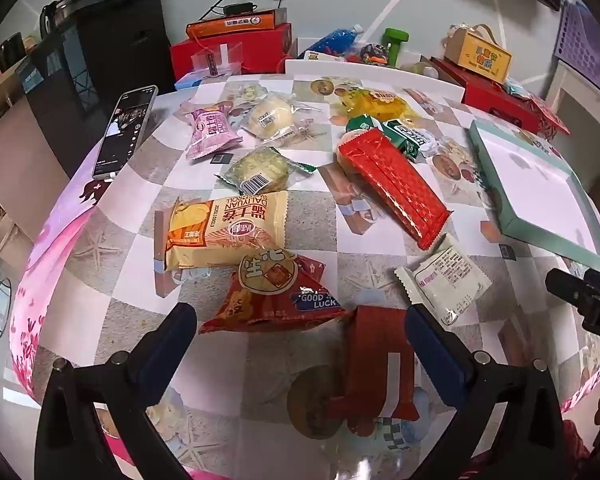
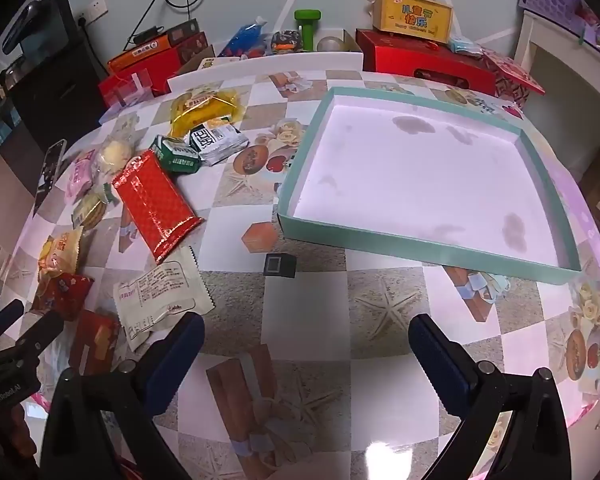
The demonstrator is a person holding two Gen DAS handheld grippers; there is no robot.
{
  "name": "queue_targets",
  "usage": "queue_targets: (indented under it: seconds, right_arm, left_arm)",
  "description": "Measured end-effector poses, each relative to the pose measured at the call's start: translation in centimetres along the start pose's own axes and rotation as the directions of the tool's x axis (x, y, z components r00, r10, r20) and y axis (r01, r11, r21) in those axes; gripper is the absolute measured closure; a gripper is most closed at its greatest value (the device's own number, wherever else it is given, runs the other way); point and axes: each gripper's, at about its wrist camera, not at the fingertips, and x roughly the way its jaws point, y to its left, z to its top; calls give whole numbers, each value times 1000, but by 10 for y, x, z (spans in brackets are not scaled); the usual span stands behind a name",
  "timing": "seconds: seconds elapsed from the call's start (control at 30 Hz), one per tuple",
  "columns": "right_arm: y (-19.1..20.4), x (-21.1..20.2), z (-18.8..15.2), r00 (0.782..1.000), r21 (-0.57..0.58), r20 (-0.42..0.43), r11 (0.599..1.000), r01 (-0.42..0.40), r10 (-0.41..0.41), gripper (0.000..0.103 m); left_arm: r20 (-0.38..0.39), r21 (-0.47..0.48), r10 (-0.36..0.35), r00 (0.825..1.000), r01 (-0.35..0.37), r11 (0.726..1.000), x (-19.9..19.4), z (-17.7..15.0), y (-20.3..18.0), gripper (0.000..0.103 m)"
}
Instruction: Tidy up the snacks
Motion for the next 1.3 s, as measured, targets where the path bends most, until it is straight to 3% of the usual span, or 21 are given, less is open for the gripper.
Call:
queue_targets:
  seconds: [1.3]
  right_arm:
    - [-1, 0, 0, 1000, 4, 11, 1000, 6, -6, 0]
  left_arm:
    - [27, 45, -13, 1000, 11, 999, -5, -1, -4, 0]
